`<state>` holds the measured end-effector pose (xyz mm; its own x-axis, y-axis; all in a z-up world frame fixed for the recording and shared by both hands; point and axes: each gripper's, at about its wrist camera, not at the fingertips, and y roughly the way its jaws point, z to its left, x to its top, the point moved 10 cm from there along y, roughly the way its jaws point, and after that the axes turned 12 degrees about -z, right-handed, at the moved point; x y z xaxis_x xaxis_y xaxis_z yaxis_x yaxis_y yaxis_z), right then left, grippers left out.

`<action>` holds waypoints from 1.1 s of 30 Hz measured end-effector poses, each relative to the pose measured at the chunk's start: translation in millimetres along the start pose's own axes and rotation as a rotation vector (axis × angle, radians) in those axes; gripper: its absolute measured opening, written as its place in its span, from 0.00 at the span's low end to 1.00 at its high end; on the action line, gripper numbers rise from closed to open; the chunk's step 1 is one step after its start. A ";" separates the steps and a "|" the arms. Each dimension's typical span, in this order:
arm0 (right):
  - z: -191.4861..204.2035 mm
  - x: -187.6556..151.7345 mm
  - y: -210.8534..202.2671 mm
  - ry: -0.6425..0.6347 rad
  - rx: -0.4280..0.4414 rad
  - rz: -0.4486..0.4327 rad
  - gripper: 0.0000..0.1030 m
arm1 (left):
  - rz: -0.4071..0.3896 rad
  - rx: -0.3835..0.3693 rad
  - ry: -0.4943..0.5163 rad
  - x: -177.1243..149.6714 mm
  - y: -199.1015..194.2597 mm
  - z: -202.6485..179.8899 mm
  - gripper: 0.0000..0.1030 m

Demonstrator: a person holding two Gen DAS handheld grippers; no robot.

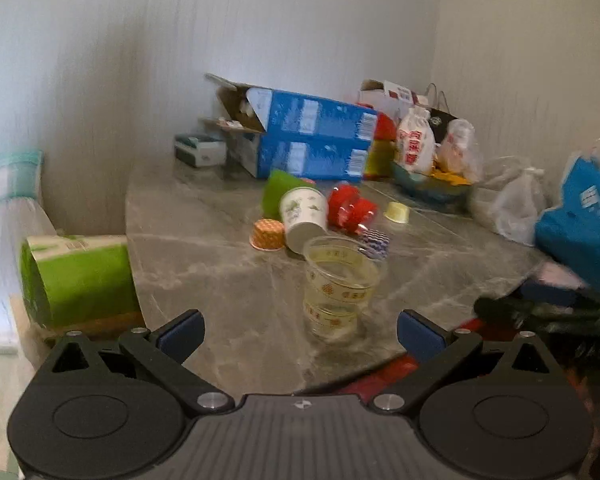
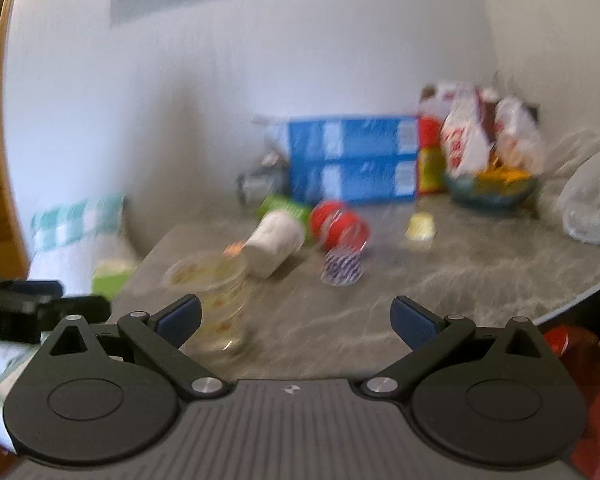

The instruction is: Flip cup upright

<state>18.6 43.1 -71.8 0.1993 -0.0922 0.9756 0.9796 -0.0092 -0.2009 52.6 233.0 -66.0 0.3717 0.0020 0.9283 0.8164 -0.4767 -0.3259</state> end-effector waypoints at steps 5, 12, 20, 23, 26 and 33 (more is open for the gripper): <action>5.9 3.8 -15.5 -0.007 -0.027 0.034 0.99 | -0.082 0.014 0.056 11.1 -16.4 -5.6 1.00; 11.0 10.2 -25.6 -0.036 -0.028 0.025 0.99 | -0.054 -0.009 0.087 6.9 -22.6 -20.4 1.00; 8.0 12.3 -28.9 -0.005 -0.025 0.015 0.99 | -0.045 0.009 0.078 5.4 -29.0 -18.9 1.00; 7.1 15.1 -30.6 0.002 -0.026 0.007 0.99 | -0.050 0.014 0.089 7.1 -31.5 -20.0 1.00; 5.8 18.3 -33.1 -0.006 -0.034 0.000 0.99 | -0.049 0.018 0.094 8.2 -31.9 -21.3 1.00; 3.7 19.7 -33.4 -0.014 -0.036 0.004 0.99 | -0.057 0.011 0.085 11.5 -33.2 -24.1 1.00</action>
<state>-10.0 45.2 -45.6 0.2033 -0.0785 0.9760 0.9773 -0.0447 -0.2072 19.1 227.6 -40.2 0.2855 -0.0461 0.9573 0.8403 -0.4682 -0.2732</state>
